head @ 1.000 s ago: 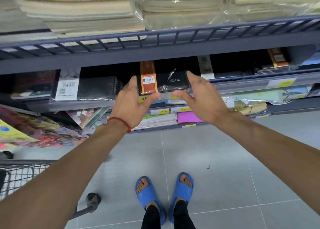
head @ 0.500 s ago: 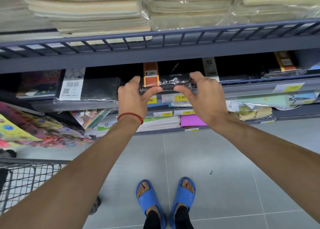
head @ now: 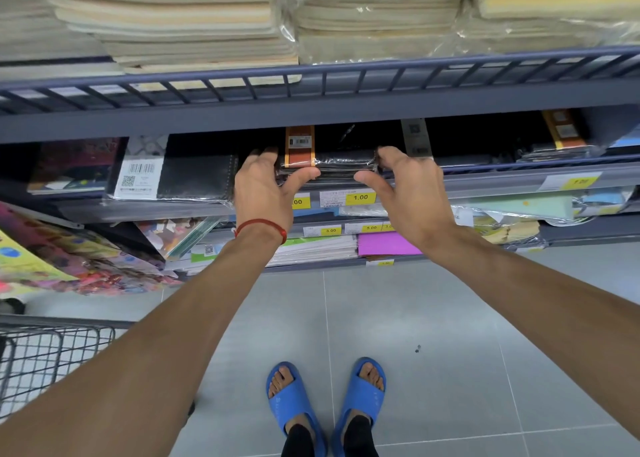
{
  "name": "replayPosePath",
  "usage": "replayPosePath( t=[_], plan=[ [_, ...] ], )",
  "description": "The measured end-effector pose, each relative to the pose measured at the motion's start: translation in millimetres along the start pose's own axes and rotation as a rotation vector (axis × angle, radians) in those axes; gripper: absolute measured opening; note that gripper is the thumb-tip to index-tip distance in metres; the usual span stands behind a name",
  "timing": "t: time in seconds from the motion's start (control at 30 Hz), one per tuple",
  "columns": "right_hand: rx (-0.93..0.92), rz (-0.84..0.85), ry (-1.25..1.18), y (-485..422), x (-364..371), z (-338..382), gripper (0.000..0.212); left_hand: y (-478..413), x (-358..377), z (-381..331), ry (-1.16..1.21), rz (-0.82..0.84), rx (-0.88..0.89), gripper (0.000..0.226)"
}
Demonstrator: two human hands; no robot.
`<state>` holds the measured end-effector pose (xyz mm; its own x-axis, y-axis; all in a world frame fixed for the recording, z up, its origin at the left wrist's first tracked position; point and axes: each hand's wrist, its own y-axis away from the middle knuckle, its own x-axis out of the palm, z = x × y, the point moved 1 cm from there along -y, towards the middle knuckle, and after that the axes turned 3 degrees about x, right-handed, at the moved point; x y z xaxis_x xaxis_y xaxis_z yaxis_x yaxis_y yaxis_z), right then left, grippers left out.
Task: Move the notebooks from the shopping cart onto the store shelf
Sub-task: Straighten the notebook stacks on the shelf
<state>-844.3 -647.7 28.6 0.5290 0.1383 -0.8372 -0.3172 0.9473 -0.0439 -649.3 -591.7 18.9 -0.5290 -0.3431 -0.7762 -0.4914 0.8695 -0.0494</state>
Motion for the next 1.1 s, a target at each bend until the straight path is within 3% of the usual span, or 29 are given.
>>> replayPosePath(
  t=[0.23,0.4,0.53,0.87,1.1],
  plan=[
    [-0.007,0.020,-0.021,1.3,0.6,-4.9,0.039,3.3,0.3,-2.5,-0.062,0.013,0.027,0.063],
    [0.039,0.057,0.008,-0.9,-1.5,-5.8,0.068,8.8,-3.3,-1.4,-0.104,0.143,0.094,0.070],
    [0.030,0.121,0.005,-3.8,-2.7,-4.6,0.049,7.0,-8.8,-3.2,-0.090,0.176,0.081,0.059],
    [-0.048,0.288,0.088,-21.5,-2.3,-3.6,0.049,-8.0,-7.8,-4.4,0.022,0.282,0.022,0.036],
    [0.040,0.286,0.062,-24.3,-1.0,-2.6,0.049,-6.4,-6.1,-8.3,0.045,0.274,0.028,0.028]
  ],
)
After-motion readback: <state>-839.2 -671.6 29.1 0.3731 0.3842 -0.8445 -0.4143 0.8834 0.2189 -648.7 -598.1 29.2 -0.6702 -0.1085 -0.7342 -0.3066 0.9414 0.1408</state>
